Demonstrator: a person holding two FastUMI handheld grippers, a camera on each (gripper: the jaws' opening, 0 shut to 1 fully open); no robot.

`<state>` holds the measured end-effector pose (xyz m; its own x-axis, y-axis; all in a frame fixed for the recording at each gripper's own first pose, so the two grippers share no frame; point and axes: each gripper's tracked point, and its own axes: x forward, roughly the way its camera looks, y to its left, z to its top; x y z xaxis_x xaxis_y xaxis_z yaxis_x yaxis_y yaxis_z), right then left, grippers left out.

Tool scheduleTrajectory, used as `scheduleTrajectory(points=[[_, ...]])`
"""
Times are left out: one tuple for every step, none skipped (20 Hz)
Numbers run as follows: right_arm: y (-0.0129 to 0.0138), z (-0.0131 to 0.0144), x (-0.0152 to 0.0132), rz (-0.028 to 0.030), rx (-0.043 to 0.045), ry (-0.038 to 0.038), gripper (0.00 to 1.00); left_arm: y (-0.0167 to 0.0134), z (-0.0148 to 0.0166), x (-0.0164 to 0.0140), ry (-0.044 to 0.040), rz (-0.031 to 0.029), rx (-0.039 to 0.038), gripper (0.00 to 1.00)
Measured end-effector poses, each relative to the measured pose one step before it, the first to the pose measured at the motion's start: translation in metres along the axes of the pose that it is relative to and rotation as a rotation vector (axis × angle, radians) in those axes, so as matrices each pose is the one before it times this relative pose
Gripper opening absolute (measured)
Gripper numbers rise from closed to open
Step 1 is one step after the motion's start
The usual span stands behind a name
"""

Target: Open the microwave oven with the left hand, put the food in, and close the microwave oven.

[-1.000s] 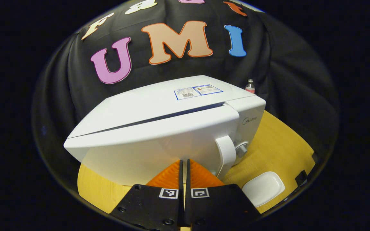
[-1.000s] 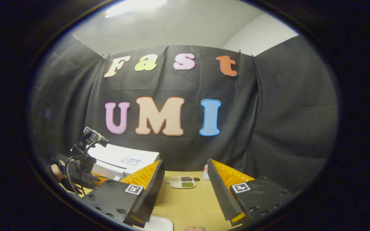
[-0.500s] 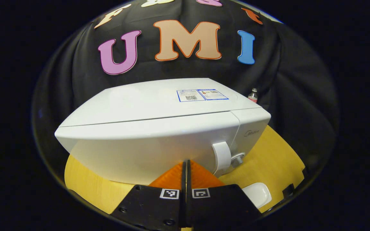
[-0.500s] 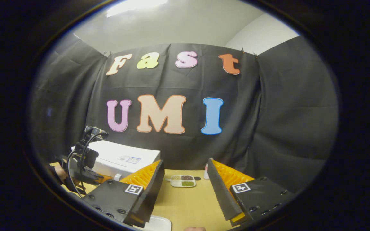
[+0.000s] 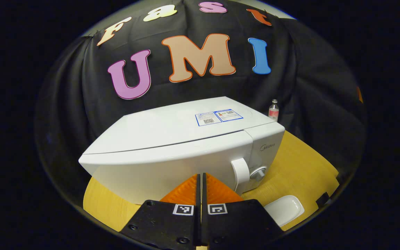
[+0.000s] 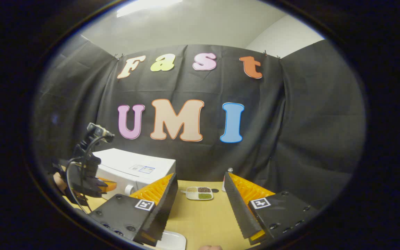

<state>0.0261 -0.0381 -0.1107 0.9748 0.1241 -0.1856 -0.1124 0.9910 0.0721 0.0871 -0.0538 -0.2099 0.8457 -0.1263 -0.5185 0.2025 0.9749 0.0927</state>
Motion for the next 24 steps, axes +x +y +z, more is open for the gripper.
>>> scheduleTrajectory(points=[[0.0022, -0.00196, 0.00119, 0.00461, 0.0012, 0.00844, 0.8, 0.00404, 0.00493, -0.01108, -0.01628, 0.00982, 0.00783, 0.0], [0.00258, -0.00154, -0.00002, 0.00581, 0.00318, 0.00449, 0.8, 0.00249, 0.00549, -0.01247, -0.00795, -0.00154, -0.0012, 0.01], [0.00224, 0.0002, 0.00164, 0.00491, 0.00269, 0.0011, 0.8, 0.00192, 0.0045, -0.01411, -0.00916, -0.001, -0.01177, 0.0], [0.00273, 0.00019, 0.00059, 0.00384, 0.0005, -0.00046, 0.8, 0.0034, 0.01029, -0.01389, -0.02434, 0.00224, -0.02281, 0.0], [0.00243, 0.00071, 0.00134, 0.00435, -0.0011, 0.00075, 0.8, 0.00364, 0.01164, -0.01338, -0.02789, 0.00152, -0.02266, 0.0], [0.002, -0.00028, -0.00033, 0.00602, -0.00096, 0.00211, 0.8, 0.00475, 0.01433, -0.01376, -0.02925, 0.00409, -0.02135, 0.0], [0.0026, 0.00023, 0.00097, 0.00571, -0.00068, 0.00127, 0.8, 0.00517, 0.01522, -0.00987, -0.0395, 0.00693, -0.01404, 0.0], [0.0026, -0.00029, 0.0014, 0.00671, 0.00038, 0.00271, 0.8, 0.0065, 0.01906, -0.00887, -0.03928, 0.01345, -0.00492, 0.0], [0.00195, -0.00065, 0.00259, 0.00531, -0.00056, 0.00442, 0.8, 0.00767, 0.01822, -0.00817, -0.04375, 0.01571, -0.00011, 0.0], [0.00259, 0.00008, 0.0014, 0.00553, -0.0007, 0.00439, 0.8, 0.00869, 0.02466, -0.00712, -0.05431, 0.02205, -0.00325, 0.0], [0.00271, 0.00204, 0.00282, 0.00634, 0.00115, 0.00249, 0.8, 0.00557, 0.02115, -0.00602, -0.05171, 0.01738, -0.01219, 0.01], [0.0028, 0.00129, 0.00027, 0.0038, 0.00084, 0.00128, 0.8, 0.00162, 0.02161, -0.00376, -0.05326, -0.00313, -0.01961, 0.01], [0.00273, 0.00232, 0.00172, 0.00547, 0.00071, 0.00003, 0.8, -0.01104, 0.01618, -0.00406, -0.04572, -0.04525, -0.02426, 0.12], [0.00299, 0.00206, 0.00153, 0.00702, 0.00078, 0.00017, 0.8, -0.01386, 0.01309, -0.00445, -0.03516, -0.05792, -0.02306, 0.29], [0.00255, 0.00242, 0.00104, 0.00458, -0.0018, -0.00026, 0.8, -0.0099, 0.00663, -0.00085, -0.01096, -0.02493, -0.00229, 0.63], [0.00192, 0.00062, 0.00082, 0.00416, -0.00305, 0.00099, 0.8, 0.00094, -0.00077, -0.00069, -0.00611, 0.01638, 0.02798, 0.98], [0.00247, 0.00191, 0.00081, 0.00486, -0.00085, 0.00035, 0.8, 0.00667, -0.00195, -0.00577, 0.00079, 0.02094, 0.03231, 0.94], [0.00204, 0.00114, -0.00019, 0.00307, 0.00083, -0.00069, 0.8, 0.00169, -0.00159, -0.00108, 0.00153, 0.01275, 0.02408, 0.95], [0.00072, 0.00081, 0.00054, -0.00054, 0.00363, -0.00095, 0.8, -0.00434, -0.00145, -0.00259, 0.00156, 0.00387, 0.0092, 0.96], [0.00244, -0.00076, -0.00006, 0.00223, 0.00477, 0.00165, 0.8, -0.00376, -0.00252, -0.00174, 0.00392, -0.0039, -0.0101, 0.96], [0.00008, -0.00367, 0.00007, -0.00128, 0.00067, 0.00925, 0.8, -0.00823, -0.00627, -0.00114, 0.01452, -0.02091, -0.01963, 0.96], [0.00056, -0.00503, -0.00193, 0.00269, -0.00101, 0.01395, 0.8, -0.00549, -0.00874, -0.00235, 0.02746, -0.01232, -0.01351, 0.96], [0.00097, -0.00383, -0.00058, -0.00063, -0.00209, 0.01268, 0.9, 0.00199, -0.00401, -0.00245, 0.01381, -0.00127, -0.00916, 0.96], [-0.00107, -0.00014, -0.00046, -0.00234, -0.00372, 0.00239, 0.92, 0.00248, -0.0006, -0.00091, 0.00289, 0.0059, -0.00445, 1.0]])
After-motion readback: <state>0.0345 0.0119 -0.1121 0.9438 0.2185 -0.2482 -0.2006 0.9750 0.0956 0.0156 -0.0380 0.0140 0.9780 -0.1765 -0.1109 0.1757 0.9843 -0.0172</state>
